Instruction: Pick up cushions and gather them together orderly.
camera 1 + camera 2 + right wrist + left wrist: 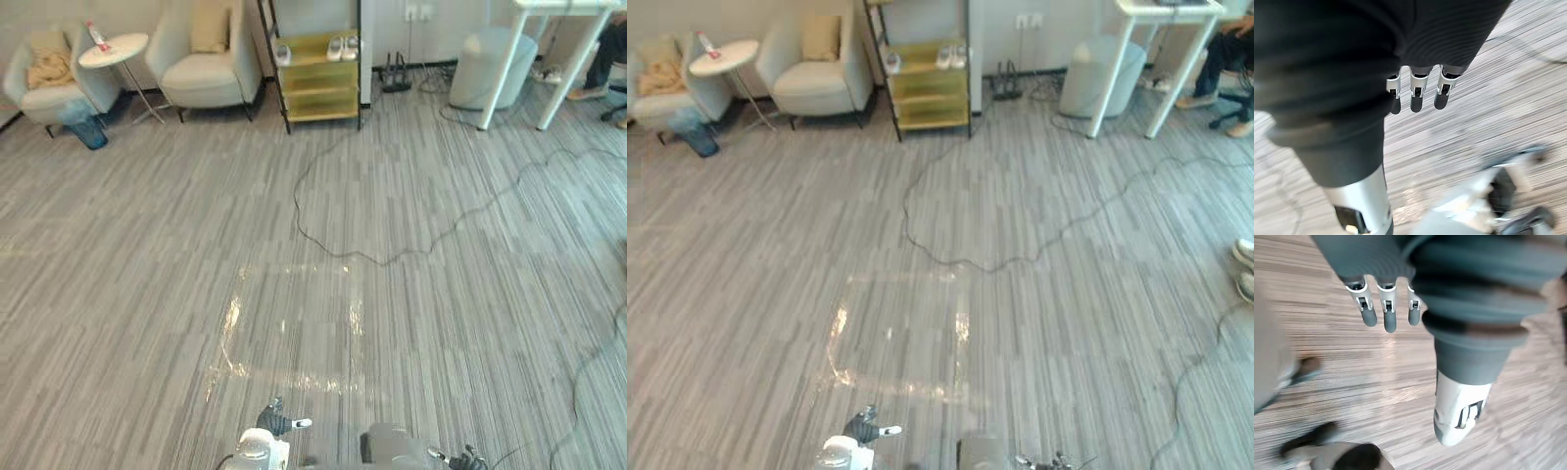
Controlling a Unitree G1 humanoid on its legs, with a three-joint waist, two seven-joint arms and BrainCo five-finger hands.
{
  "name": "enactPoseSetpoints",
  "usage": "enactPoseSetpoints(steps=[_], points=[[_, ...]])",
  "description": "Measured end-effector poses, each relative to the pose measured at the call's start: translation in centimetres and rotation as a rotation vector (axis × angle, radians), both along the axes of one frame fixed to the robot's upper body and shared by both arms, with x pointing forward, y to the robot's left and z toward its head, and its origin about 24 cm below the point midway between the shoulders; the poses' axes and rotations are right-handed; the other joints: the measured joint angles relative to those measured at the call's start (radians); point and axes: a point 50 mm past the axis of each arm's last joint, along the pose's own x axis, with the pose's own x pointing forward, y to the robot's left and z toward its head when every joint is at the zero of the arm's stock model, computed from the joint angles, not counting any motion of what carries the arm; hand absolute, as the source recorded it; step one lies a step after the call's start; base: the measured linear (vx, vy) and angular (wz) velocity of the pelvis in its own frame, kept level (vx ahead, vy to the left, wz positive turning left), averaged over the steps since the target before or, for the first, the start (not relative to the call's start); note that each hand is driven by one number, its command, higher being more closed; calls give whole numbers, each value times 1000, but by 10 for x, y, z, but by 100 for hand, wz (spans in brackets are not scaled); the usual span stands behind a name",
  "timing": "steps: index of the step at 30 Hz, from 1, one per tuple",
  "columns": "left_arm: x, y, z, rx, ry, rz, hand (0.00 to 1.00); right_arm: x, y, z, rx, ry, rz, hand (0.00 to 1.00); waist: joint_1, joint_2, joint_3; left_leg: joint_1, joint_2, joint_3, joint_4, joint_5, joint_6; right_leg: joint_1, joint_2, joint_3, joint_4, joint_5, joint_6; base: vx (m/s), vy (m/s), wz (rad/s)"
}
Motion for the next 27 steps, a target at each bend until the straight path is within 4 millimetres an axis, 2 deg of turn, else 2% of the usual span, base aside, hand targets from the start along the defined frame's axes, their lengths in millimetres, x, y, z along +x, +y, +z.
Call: enactPoseSetpoints(steps=[1,2,3,4,5,6,7,8,9,11,12,14,15,16,17,18,19,20,21,22,23,24,25,26,27], points=[[0,3,0,5,-1,4,0,-2,1,-1,3,5,1,0,-3,-16,-2,9,-8,0,0,-14,-24,-3,-10,19,-66,82,-2,632,-372,64],[-2,-2,-1,-14,11,30,0,-1,-4,0,-8,7,-2,0,3,10,2,35,40,-10,-2,-45,-69,2,15,-11,-30,115,-67,522,-321,26],[-2,-6,-1,-29,10,30,0,3,-7,3,-22,-20,-10,0,12,21,-3,31,56,-9,20,-25,-100,2,23,-20,-13,77,-82,604,-387,28],[-1,-8,0,-39,7,32,0,7,-8,5,-26,-40,-12,0,10,12,8,11,65,-6,86,-18,-116,17,16,-31,-1,53,-88,426,-319,40],[0,-10,0,-49,0,28,0,8,-6,5,-22,-46,-13,0,-2,3,31,-23,93,-3,208,-20,-143,64,12,-47,-16,40,-95,355,-271,66],[2,-9,2,-58,-13,40,0,3,-4,4,-12,-37,-27,0,-5,1,48,-95,152,14,462,-26,-193,151,16,-69,-61,37,-97,273,-205,57],[3,-8,3,-59,-18,48,0,1,-3,4,-7,-35,-31,0,-3,0,49,-116,168,23,527,-27,-194,171,18,-72,-75,36,-97,279,-174,50],[8,-5,6,-61,-51,73,0,-3,-1,5,-4,-43,-28,0,10,-12,48,-181,229,83,719,-39,-166,239,20,-73,-118,9,-111,236,-156,35],[9,-6,8,-65,-66,78,0,-1,-3,7,-13,-61,-22,0,13,-13,49,-230,277,138,785,-55,-122,282,23,-75,-128,-18,-113,273,-176,31],[7,-5,8,-64,-64,81,0,4,-7,10,-24,-80,-23,0,20,-7,47,-281,300,186,728,-68,-98,302,21,-71,-133,-42,-101,140,-59,-1],[7,-5,8,-64,-63,82,0,5,-8,10,-24,-83,-25,0,21,-6,48,-285,301,193,704,-69,-97,308,20,-68,-135,-44,-99,166,15,-20],[8,-5,8,-64,-66,78,0,7,-10,11,-30,-91,-38,0,23,-6,47,-311,276,196,505,-70,-95,336,4,-55,-148,-54,-91,248,75,-29],[9,-6,8,-62,-68,70,0,8,-13,12,-35,-91,-48,0,23,-9,49,-324,239,179,338,-54,-95,345,-18,-31,-153,-67,-90,381,156,-39],[9,-7,8,-62,-68,64,0,4,-16,11,-38,-79,-68,0,21,-8,48,-338,211,144,217,-29,-110,353,-34,-9,-156,-86,-77,331,140,-36],[9,-6,8,-62,-69,64,0,3,-17,10,-39,-73,-72,0,21,-6,47,-346,206,130,185,-18,-115,354,-37,-1,-156,-92,-71,369,201,-31],[10,-7,8,-60,-67,57,0,-1,-19,9,-42,-50,-79,0,20,8,46,-379,203,83,114,7,-142,356,-38,20,-159,-125,-37,391,265,-44],[11,-9,8,-63,-68,46,0,-2,-24,8,-49,-25,-74,0,21,29,50,-406,213,47,88,24,-157,375,-32,47,-162,-152,-5,497,345,-50],[11,-10,8,-64,-70,44,0,-3,-25,7,-51,-16,-70,0,21,34,53,-410,214,37,87,27,-156,382,-32,56,-165,-161,2,465,394,-68],[12,-11,9,-67,-76,30,0,-4,-29,8,-64,-7,-68,0,21,47,49,-428,209,5,113,70,-150,406,-44,84,-180,-185,24,411,359,-51],[12,-11,8,-64,-75,28,0,-5,-29,8,-64,-3,-68,0,22,42,47,-432,203,1,130,96,-153,412,-53,93,-181,-188,25,681,527,-71],[9,-6,6,-40,-60,0,0,-13,-26,5,-50,24,-74,0,17,0,-3,-470,131,33,233,102,-123,409,-144,137,-191,-191,56,624,424,-33],[15,-5,9,-32,-75,-19,0,-14,-21,3,-34,23,-79,0,8,-7,-15,-491,110,50,262,77,-101,380,-169,158,-171,-157,67,766,500,-24],[18,-5,10,-30,-82,-22,0,-13,-19,2,-28,22,-79,0,9,-9,-14,-494,105,56,265,70,-95,371,-174,166,-162,-146,73,606,382,-9],[25,1,12,-16,-101,-25,0,-11,-11,0,4,20,-72,0,22,-9,-13,-485,93,96,266,55,-69,317,-180,218,-84,-75,78,657,415,-51],[23,5,12,-8,-95,-17,0,-6,-7,-1,17,15,-58,0,39,-4,-11,-434,92,131,251,40,-44,273,-173,226,7,8,68,492,283,-61]])
